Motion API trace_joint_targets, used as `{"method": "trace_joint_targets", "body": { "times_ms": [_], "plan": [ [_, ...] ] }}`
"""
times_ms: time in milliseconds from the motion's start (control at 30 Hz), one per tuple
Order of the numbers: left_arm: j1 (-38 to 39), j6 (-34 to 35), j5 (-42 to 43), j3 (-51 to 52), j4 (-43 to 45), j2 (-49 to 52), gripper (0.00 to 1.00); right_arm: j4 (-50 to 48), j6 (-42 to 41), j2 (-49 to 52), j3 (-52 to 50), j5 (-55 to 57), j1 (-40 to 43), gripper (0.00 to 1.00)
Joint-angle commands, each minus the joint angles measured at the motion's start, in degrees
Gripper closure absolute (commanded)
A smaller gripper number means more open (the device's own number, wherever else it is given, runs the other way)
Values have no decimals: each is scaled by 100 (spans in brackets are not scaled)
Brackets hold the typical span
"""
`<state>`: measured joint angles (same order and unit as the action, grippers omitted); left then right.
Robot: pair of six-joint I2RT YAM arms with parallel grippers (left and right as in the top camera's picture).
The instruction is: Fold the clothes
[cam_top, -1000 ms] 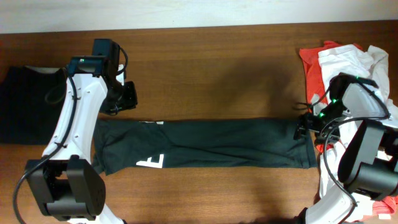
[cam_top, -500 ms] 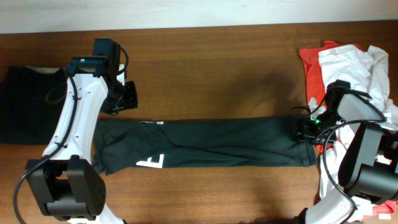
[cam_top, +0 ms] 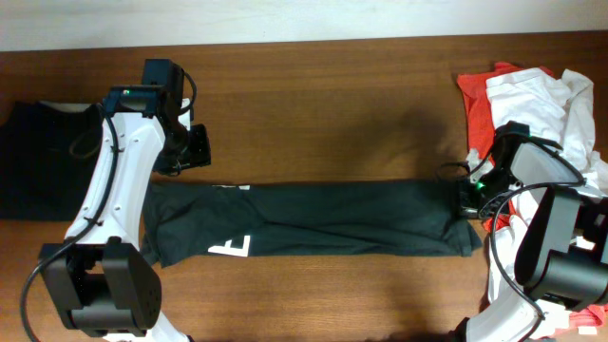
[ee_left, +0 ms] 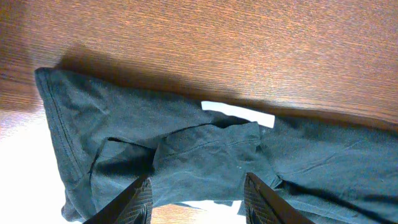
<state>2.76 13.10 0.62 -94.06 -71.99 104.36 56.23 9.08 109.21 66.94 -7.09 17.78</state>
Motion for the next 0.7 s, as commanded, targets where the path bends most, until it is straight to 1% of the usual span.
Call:
{"method": "trace_joint_targets", "body": {
  "times_ms": [0, 67, 167, 233, 333, 467, 600, 667],
  "plan": [
    [0, 9, -2, 26, -11, 13, 53, 299, -688, 11, 188, 1060, -26, 96],
    [-37, 9, -4, 26, -17, 13, 53, 640, -944, 9, 542, 1266, 20, 96],
    [-177, 9, -4, 26, -59, 13, 53, 1134, -1003, 9, 1097, 1270, 15, 96],
    [-365, 9, 0, 26, -76, 13, 53, 1552, -1001, 9, 1484, 1202, -90, 96],
    [-522, 11, 2, 26, -74, 13, 52, 1875, -1003, 0, 1733, 1019, -354, 96],
    [-533, 11, 2, 26, -74, 13, 52, 2037, -1178, -2, 1768, 789, -933, 96],
    [-533, 11, 2, 28, -76, 13, 52, 1987, -1329, -2, 1768, 258, -1694, 96],
    [-533, 11, 2, 28, -76, 13, 52, 1897, -1598, -2, 1768, 59, -2267, 96]
  ]
}}
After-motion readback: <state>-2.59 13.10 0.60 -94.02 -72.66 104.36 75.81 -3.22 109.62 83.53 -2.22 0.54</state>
